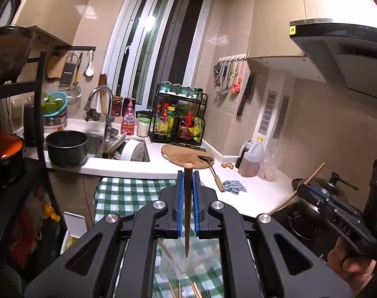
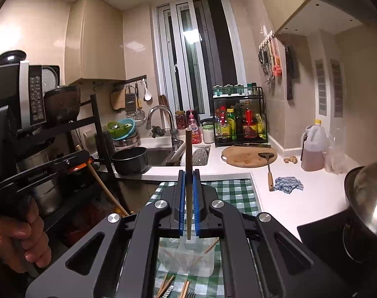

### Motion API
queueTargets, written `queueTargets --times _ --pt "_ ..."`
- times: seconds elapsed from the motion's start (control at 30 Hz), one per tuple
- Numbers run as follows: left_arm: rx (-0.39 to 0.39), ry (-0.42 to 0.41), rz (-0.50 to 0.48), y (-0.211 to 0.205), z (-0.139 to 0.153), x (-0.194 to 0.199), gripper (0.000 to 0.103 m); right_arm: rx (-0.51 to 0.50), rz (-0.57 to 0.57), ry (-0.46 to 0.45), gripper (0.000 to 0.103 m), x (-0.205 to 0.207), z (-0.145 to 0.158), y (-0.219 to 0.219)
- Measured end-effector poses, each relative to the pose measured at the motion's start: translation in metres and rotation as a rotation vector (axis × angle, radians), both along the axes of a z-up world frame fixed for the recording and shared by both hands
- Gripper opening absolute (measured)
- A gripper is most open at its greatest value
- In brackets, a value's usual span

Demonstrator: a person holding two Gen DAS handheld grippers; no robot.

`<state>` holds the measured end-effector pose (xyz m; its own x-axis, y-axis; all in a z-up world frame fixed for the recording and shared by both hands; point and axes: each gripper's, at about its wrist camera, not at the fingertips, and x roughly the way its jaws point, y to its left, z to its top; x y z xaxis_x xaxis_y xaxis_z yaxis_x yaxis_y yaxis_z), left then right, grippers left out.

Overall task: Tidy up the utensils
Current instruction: 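Lift both held chopsticks and carry them over the clear container, then open the left tool while the right tool opens, dropping chopsticks into the container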

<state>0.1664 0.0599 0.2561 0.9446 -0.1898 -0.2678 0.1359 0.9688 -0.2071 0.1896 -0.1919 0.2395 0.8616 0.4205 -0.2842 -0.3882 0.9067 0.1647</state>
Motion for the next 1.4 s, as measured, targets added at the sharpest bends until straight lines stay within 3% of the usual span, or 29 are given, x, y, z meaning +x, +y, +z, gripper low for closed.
queueTargets --times 0.27,0.47,0.67,0.77,0.8,0.87,1.27,1.4 --pt "0.029 0.091 -0.006 -0.011 -0.045 0.05 0.006 -0.062 0.003 0.092 0.006 0.042 -0.046 0.025" --pt "0.022 0.13 -0.025 -0.013 -0.083 0.061 0.007 -0.117 0.013 0.142 0.006 0.056 -0.073 0.035" --pt "0.069 0.156 -0.048 -0.025 -0.103 0.066 0.007 -0.151 0.028 0.19 0.007 0.062 -0.098 0.038" --pt "0.062 0.16 -0.05 -0.023 -0.105 0.062 0.017 -0.151 0.001 0.221 0.014 0.063 -0.107 0.037" --pt "0.062 0.156 -0.047 -0.022 -0.104 0.06 0.023 -0.152 -0.001 0.226 0.023 0.062 -0.108 0.037" --pt "0.059 0.137 -0.042 -0.02 -0.099 0.054 0.025 -0.166 -0.018 0.22 0.038 0.056 -0.107 0.037" --pt "0.051 0.023 -0.01 -0.019 -0.087 0.001 0.026 -0.189 -0.093 0.1 0.038 0.007 -0.08 0.025" --pt "0.061 0.021 -0.004 -0.019 -0.094 -0.019 0.026 -0.178 -0.114 0.054 0.038 -0.021 -0.074 0.018"
